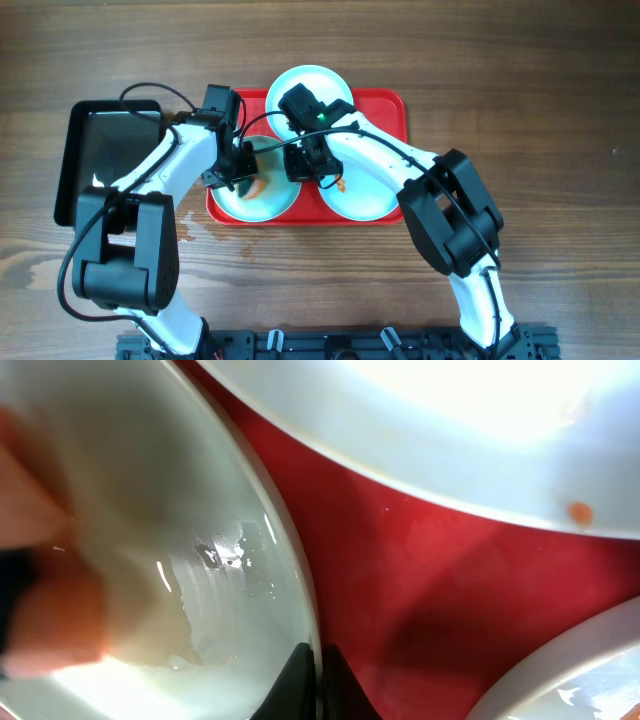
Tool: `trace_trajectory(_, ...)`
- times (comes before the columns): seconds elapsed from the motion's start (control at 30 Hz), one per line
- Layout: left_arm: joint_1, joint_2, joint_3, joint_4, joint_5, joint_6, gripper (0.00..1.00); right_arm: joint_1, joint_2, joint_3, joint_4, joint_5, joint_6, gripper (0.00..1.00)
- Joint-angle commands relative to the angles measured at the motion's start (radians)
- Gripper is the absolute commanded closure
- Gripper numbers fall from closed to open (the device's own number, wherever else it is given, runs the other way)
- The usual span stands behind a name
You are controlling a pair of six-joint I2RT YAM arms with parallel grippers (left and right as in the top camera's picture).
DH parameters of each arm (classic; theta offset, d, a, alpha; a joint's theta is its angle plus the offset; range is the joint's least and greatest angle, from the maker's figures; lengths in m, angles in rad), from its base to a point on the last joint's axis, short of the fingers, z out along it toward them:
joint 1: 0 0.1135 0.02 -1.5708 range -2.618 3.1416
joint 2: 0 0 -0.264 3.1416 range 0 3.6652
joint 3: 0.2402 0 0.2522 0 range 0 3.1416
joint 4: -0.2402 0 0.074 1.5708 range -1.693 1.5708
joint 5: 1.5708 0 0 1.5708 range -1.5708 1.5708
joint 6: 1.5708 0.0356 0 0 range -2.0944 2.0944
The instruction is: Clean dirty plates on tray and stack at the side
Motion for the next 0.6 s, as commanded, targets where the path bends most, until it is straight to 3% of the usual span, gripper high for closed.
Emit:
trace_trajectory(0.0,0.010,0.029,-0.019,-0.029,-0.277,-0.006,0.96,0.004,0.023,-0.013,-0.023,-0.005,-0.003,0.96)
trace_trajectory(0.2,0.010,0.023,-0.012,-0.068,-0.364,-0.042,0.96,0.004,0.023,-0.013,-0.029,-0.005,-0.004,0.96)
trace_trajectory(0.3,0.010,0.002,0.013,-0.105,-0.338,-0.047,0.96,0.004,0.023,-0.013,-0.026,-0.005,-0.003,0.96)
trace_trajectory(0.47,0.010,-0.055,0.066,-0.132,-0.167,-0.046,0.96,0.004,0.023,-0.013,-0.024,-0.005,-0.003,0.96)
trace_trajectory(0.57,0.010,-0.097,0.070,-0.078,0.079,-0.024,0.96,0.004,0.023,-0.013,-0.024,-0.006,-0.003,0.96)
